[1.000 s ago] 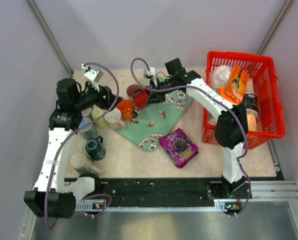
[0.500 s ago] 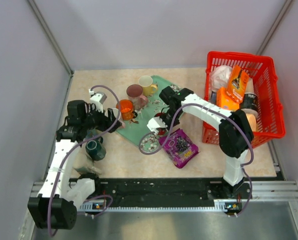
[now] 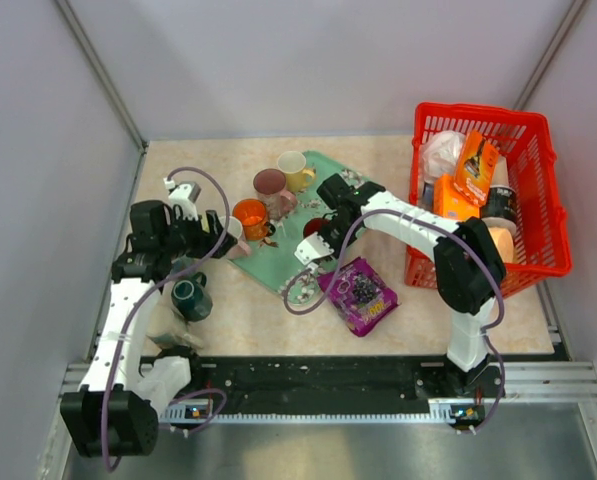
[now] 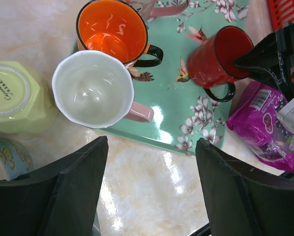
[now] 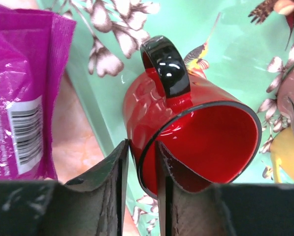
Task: Turn the mug right side up
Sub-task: Place the cup on the tray.
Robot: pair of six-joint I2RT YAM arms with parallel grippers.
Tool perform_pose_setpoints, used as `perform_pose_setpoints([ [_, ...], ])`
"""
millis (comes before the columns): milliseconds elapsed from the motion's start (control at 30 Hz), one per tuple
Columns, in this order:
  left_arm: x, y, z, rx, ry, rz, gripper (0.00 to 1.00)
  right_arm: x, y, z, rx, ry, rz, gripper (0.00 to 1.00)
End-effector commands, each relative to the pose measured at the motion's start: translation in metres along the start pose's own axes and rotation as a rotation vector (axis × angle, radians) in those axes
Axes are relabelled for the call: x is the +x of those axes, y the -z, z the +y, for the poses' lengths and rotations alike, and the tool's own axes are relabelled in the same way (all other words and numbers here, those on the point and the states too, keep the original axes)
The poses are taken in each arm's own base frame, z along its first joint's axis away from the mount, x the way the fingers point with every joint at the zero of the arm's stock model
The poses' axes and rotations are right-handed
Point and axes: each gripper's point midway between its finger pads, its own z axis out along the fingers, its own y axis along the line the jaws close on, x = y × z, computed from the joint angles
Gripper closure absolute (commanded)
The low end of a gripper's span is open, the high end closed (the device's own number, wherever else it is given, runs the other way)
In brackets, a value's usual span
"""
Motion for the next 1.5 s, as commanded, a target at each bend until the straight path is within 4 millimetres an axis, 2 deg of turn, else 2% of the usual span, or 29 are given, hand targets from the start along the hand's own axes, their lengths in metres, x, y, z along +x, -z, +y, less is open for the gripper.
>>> perform_pose_setpoints([
  [0, -0.033, 0.0, -0.003, 0.022, 0.01, -0.108, 0.23, 0.0, 0.01, -0.025, 0.093, 0.001, 0.018, 0.68],
  [100, -0.044, -0.003, 0.008, -0.003, 0.08, -0.152, 0.23, 0.005, 0.02, -0.03, 0.127, -0.085, 0.04, 0.61],
  [267, -0.057, -0.004, 0.02, -0.053, 0.129, -0.181, 0.24, 0.007, 0.055, -0.044, 0.215, -0.272, 0.034, 0.5],
  [400, -0.07, -0.006, 0.019, -0.041, 0.14, -0.209, 0.24, -0.009, 0.08, -0.062, 0.275, -0.47, -0.05, 0.45],
  [500, -0.076, -0.009, 0.022, -0.044, 0.145, -0.227, 0.25, -0.023, 0.09, -0.088, 0.346, -0.765, -0.155, 0.39],
  [533, -0.077, -0.009, 0.023, -0.046, 0.145, -0.23, 0.25, -0.029, 0.09, -0.096, 0.346, -0.896, -0.204, 0.39],
  [600, -0.079, -0.011, 0.024, -0.045, 0.144, -0.228, 0.26, -0.042, 0.081, -0.098, 0.28, -1.08, -0.273, 0.38],
  [700, -0.081, -0.01, 0.024, -0.048, 0.138, -0.234, 0.26, -0.049, 0.065, -0.099, 0.223, -1.332, -0.307, 0.36],
  [867, -0.082, -0.006, 0.021, -0.046, 0.133, -0.243, 0.26, -0.058, 0.042, -0.092, 0.218, -1.426, -0.259, 0.34],
  [967, -0.084, -0.005, 0.021, -0.048, 0.129, -0.25, 0.26, -0.056, 0.028, -0.087, 0.216, -1.466, -0.212, 0.34],
  [1233, -0.087, 0.001, 0.023, -0.056, 0.132, -0.269, 0.26, -0.04, -0.007, -0.086, 0.237, -1.52, -0.094, 0.37],
  [1333, -0.087, 0.003, 0.024, -0.059, 0.137, -0.273, 0.26, -0.037, -0.011, -0.085, 0.24, -1.523, -0.079, 0.48],
  [1467, -0.087, 0.004, 0.025, -0.065, 0.14, -0.277, 0.25, -0.036, -0.004, -0.087, 0.254, -1.481, -0.078, 0.75],
])
